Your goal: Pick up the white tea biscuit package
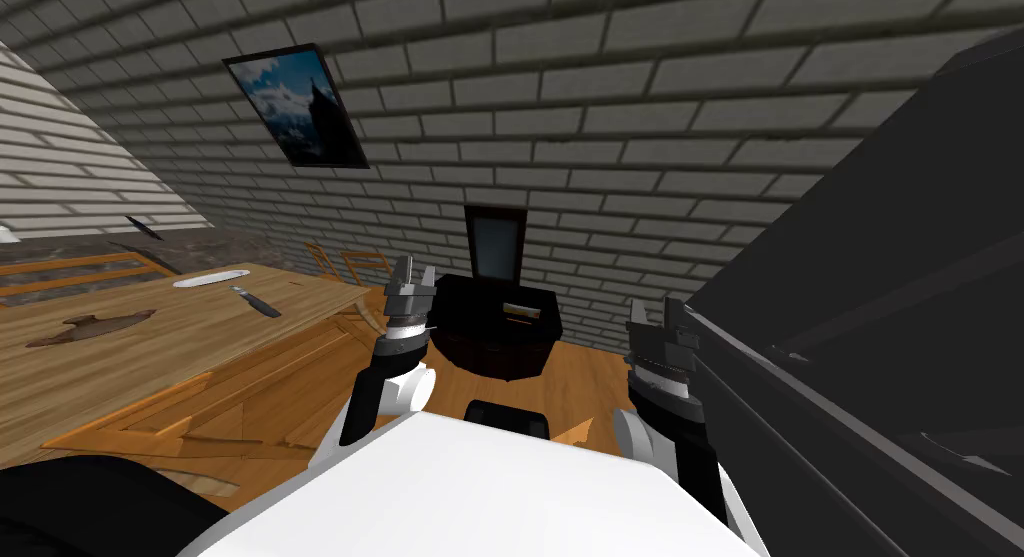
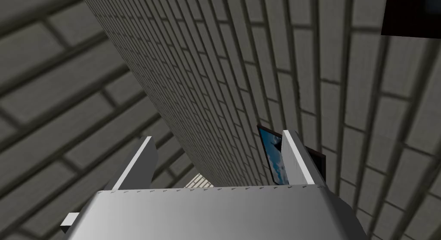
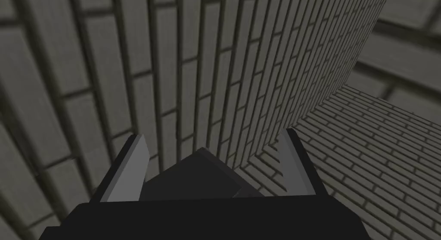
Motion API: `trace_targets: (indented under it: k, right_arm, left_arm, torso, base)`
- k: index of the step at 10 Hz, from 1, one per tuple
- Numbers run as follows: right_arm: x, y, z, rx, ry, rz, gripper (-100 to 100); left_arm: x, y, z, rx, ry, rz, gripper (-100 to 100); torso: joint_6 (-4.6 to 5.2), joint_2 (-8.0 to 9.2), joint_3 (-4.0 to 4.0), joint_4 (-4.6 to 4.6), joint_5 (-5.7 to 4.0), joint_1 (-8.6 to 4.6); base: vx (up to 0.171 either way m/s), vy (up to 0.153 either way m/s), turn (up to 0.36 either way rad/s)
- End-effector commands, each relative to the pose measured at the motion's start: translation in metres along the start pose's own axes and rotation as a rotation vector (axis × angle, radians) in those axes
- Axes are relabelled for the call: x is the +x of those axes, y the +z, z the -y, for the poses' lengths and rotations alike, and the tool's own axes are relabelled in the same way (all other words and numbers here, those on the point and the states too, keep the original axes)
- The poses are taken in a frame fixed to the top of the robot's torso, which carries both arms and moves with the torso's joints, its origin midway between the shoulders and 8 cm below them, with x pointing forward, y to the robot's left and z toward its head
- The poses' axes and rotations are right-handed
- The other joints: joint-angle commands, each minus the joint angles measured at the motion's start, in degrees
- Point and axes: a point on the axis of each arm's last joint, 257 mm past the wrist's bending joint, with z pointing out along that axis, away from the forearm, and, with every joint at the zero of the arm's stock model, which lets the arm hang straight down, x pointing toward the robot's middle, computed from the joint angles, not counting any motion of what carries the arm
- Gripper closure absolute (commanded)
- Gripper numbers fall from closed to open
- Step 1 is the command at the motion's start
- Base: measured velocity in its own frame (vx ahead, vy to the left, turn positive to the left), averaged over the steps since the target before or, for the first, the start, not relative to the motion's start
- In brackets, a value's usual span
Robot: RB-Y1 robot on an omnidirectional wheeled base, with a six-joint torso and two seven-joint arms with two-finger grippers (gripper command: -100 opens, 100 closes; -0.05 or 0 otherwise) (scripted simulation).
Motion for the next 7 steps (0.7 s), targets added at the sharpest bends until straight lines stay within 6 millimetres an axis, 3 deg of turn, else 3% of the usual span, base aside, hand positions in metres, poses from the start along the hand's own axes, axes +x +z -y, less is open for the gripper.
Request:
trace_targets:
  k: [1, 7]
  right_arm:
    - [0.006, -0.004, 0.011, 0.019, -0.031, -0.046, -100]
    - [0.018, -0.031, 0.066, 0.120, -0.136, -0.156, -100]
  left_arm:
    - [0.000, 0.000, 0.000, 0.000, 0.000, 0.000, 0]
    - [0.000, 0.000, 0.000, 0.000, 0.000, 0.000, 0]
  torso:
    - [0.00, 0.00, 0.00, 0.00, 0.00, 0.00]
    - [0.02, 0.44, 0.27, 0.11, -0.03, -0.12]
  base:
    - [-0.052, -0.016, 0.168]
    - [-0.119, -0.036, 0.205]
